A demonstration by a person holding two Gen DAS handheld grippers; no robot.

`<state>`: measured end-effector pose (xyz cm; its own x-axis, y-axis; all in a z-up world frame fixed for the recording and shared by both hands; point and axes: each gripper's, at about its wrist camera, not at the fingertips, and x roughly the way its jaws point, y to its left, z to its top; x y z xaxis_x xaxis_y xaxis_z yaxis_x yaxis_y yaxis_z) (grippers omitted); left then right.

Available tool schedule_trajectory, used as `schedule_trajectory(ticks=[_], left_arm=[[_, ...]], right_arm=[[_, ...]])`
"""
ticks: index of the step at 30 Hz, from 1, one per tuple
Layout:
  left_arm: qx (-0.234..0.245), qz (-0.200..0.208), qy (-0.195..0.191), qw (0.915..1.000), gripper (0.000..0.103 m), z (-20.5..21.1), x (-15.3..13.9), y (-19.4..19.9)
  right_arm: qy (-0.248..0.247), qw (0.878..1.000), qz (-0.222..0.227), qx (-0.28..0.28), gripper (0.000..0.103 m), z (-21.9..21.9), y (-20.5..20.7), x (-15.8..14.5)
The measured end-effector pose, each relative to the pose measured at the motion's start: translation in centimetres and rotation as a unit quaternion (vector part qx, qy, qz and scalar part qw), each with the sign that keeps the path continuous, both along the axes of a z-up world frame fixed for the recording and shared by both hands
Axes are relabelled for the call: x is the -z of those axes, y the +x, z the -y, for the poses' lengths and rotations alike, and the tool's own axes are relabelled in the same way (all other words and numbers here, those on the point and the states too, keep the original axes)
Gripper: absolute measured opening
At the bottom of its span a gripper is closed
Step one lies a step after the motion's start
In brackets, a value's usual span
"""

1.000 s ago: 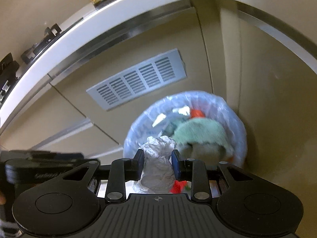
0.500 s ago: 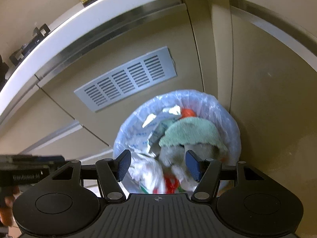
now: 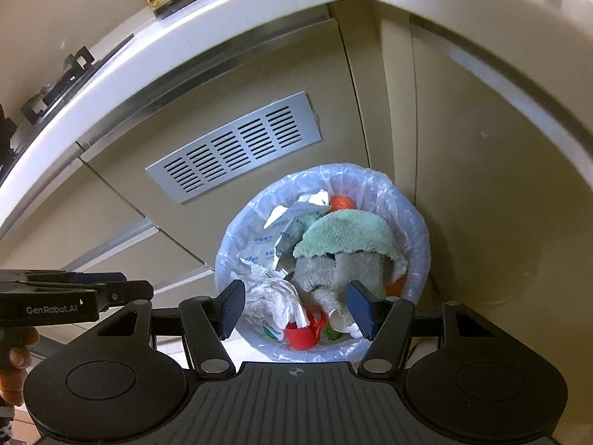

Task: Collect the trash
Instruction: 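Move both tools back up toward the counter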

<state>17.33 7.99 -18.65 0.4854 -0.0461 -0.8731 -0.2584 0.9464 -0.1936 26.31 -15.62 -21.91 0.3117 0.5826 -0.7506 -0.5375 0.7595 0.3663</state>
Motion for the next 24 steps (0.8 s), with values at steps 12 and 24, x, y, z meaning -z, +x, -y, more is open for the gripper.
schedule_trajectory(ticks=[12, 24], left_arm=[[0.04, 0.032, 0.0, 0.9987, 0.045, -0.4, -6.4, -0.3], [0.079, 0.095, 0.015, 0.9922, 0.045, -1.4, -11.8, 1.3]], right_arm=[[0.011, 0.999, 0.015, 0.033, 0.061, 2.3, -1.5, -6.3], [0.039, 0.991, 0.058, 0.11, 0.061, 5.0, -1.5, -11.7]])
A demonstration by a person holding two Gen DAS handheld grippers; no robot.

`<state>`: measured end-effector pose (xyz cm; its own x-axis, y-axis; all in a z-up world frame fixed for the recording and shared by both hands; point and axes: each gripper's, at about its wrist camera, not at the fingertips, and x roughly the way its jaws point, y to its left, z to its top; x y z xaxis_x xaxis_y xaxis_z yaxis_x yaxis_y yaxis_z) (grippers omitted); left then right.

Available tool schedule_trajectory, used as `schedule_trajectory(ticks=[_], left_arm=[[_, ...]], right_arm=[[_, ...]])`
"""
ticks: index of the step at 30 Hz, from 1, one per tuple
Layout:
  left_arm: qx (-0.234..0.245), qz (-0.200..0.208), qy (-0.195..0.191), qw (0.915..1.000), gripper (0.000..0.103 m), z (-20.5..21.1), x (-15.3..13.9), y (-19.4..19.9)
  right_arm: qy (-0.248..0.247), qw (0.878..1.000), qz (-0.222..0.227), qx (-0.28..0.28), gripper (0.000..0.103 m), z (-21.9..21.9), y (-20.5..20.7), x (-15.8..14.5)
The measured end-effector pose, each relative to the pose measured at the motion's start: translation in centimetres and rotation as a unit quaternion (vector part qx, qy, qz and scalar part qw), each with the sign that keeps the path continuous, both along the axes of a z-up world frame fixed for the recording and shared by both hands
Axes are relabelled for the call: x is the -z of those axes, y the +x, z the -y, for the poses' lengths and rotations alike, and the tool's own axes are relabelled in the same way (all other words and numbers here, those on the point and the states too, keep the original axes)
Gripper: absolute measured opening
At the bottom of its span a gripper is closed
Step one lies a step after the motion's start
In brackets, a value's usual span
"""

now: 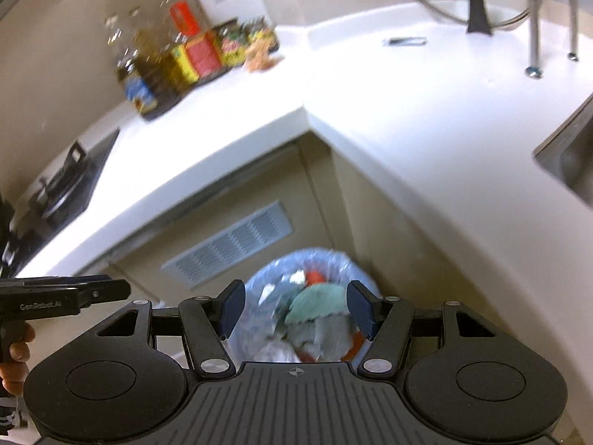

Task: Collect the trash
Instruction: 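Move both tools back up toward the counter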

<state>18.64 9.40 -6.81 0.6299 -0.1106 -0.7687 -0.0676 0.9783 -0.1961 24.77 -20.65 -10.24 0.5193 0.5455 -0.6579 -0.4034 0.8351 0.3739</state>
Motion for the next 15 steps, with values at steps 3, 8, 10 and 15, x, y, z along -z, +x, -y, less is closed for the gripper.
schedule_trajectory(ticks=[3, 8, 10, 15], left_arm=[[0.0, 0.013, 0.0, 0.9999, 0.045, -0.3, -1.1, 1.0], [-0.004, 0.039, 0.01, 0.9992, 0.045, -0.3, -2.7, 3.5], [-0.012, 0.049, 0.017, 0.9986, 0.045, -0.5, -3.3, 4.7], [-0.044, 0.07, 0.035, 0.9959, 0.045, -1.0, -4.9, 8.2]], right_arm=[[0.007, 1.0, 0.007, 0.015, 0.061, 0.8, 0.8, -1.0], [0.003, 0.999, 0.038, 0.027, 0.061, 2.2, 3.6, -2.8], [0.006, 0.998, 0.051, 0.03, 0.061, 2.8, 5.1, -3.2], [0.002, 0.996, 0.08, 0.025, 0.061, 4.4, 10.4, -4.2]])
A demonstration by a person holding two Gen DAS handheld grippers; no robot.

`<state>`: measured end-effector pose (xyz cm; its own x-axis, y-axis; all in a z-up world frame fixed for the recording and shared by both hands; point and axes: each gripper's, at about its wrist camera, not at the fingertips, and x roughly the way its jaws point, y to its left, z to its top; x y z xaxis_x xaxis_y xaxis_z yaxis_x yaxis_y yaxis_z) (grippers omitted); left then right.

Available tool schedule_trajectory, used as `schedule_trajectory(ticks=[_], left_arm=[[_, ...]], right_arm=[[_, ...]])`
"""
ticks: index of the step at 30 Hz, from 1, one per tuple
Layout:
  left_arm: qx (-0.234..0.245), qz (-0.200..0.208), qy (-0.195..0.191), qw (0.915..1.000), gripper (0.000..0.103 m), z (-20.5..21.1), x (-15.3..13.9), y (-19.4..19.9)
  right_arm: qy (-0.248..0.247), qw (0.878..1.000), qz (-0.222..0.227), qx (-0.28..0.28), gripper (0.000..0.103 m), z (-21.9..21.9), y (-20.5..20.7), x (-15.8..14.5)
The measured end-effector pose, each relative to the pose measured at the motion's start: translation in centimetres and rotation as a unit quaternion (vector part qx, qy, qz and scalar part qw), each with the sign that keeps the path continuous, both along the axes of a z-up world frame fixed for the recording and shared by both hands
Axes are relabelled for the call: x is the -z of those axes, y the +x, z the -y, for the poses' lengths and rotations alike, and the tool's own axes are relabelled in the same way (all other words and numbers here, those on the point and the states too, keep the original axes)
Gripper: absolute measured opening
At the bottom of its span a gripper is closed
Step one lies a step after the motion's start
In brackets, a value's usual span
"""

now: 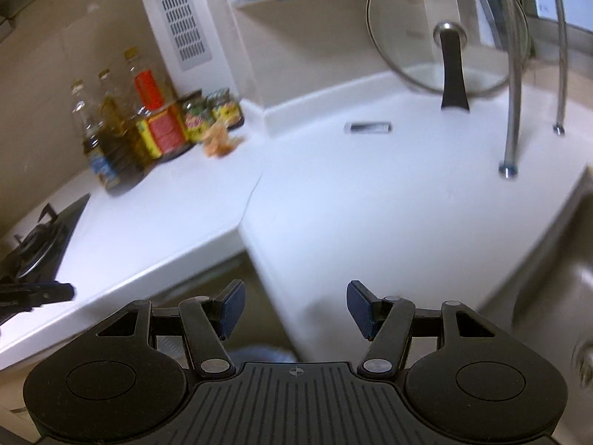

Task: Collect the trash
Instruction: 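Move both tools back up toward the counter, then grasp the black lighter with the right tool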

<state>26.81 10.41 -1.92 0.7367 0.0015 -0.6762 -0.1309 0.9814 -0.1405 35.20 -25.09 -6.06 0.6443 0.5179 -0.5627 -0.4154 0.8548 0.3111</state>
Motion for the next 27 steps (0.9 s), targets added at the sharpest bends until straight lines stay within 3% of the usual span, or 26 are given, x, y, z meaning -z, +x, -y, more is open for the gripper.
schedule_trajectory(ticks=[11, 27], left_arm=[[-0.055, 0.017, 0.018, 0.9982, 0.045, 0.8, -1.0, 7.6], [-0.093, -0.015, 0.04, 0.9947, 0.045, 1.1, 1.0, 14.8]], right_arm=[[-0.023, 0.999, 0.043, -0.025, 0.061, 1.5, 12.9, -1.5], [-0.039, 0.994, 0.074, -0.07, 0.061, -0.9, 24.9, -0.9]])
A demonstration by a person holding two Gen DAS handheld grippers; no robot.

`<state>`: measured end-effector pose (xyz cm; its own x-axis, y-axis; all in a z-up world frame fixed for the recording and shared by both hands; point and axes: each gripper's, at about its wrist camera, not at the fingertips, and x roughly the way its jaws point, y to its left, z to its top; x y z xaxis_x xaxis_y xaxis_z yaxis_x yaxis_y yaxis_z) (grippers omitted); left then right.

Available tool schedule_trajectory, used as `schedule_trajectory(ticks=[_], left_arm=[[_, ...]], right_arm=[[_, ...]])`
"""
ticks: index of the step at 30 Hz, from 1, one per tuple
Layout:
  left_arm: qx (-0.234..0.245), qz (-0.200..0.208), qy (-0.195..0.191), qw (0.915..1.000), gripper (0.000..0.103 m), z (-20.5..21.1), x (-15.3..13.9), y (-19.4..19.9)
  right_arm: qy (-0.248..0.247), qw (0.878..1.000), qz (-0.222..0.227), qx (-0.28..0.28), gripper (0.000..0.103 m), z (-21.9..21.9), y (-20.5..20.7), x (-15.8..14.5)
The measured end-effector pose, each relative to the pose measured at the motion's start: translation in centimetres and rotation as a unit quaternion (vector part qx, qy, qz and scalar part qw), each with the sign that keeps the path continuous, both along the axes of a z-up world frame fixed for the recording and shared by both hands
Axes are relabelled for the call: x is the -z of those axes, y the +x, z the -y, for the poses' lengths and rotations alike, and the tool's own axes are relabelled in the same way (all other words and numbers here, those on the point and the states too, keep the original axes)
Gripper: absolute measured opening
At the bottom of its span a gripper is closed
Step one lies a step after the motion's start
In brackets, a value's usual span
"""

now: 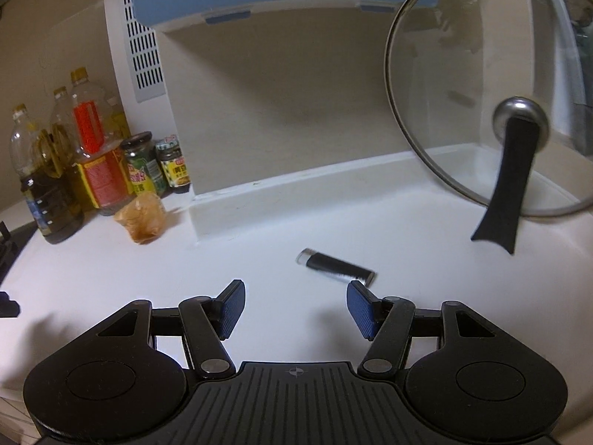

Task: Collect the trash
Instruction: 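Grasp the black lighter with the right tool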

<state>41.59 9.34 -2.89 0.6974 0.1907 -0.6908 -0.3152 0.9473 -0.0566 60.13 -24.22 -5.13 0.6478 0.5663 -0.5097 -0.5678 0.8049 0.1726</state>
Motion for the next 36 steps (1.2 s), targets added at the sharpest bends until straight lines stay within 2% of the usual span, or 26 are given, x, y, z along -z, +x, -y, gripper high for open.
schedule_trajectory(ticks=[12, 19, 25, 27, 29, 36], left_arm=[[-0.004, -0.023, 0.003, 0.9997, 0.045, 0.0, 1.2, 2.1], [-0.005, -0.026, 0.008, 0.9996, 0.045, -0.3, 1.4, 2.7], [-0.005, -0.026, 0.006, 0.9996, 0.045, -0.6, 1.6, 3.0], [-0.006, -0.026, 0.006, 0.9996, 0.045, -0.7, 1.7, 3.1], [-0.007, -0.026, 0.006, 0.9996, 0.045, -0.9, 1.7, 3.2], [0.0, -0.015, 0.004, 0.9999, 0.045, -1.3, 1.7, 4.2]], right_arm=[[-0.057, 0.998, 0.006, -0.027, 0.061, -2.8, 7.2, 3.2], [-0.058, 0.997, -0.007, -0.049, 0.061, -3.5, 9.6, 4.2], [-0.053, 0.996, -0.023, -0.062, 0.06, -3.6, 10.0, 4.3], [-0.054, 0.996, -0.025, -0.067, 0.049, -3.8, 9.7, 4.2], [-0.053, 0.996, -0.03, -0.071, 0.044, -3.9, 9.3, 4.2], [-0.05, 0.996, -0.026, -0.075, 0.043, -4.4, 8.6, 4.4]])
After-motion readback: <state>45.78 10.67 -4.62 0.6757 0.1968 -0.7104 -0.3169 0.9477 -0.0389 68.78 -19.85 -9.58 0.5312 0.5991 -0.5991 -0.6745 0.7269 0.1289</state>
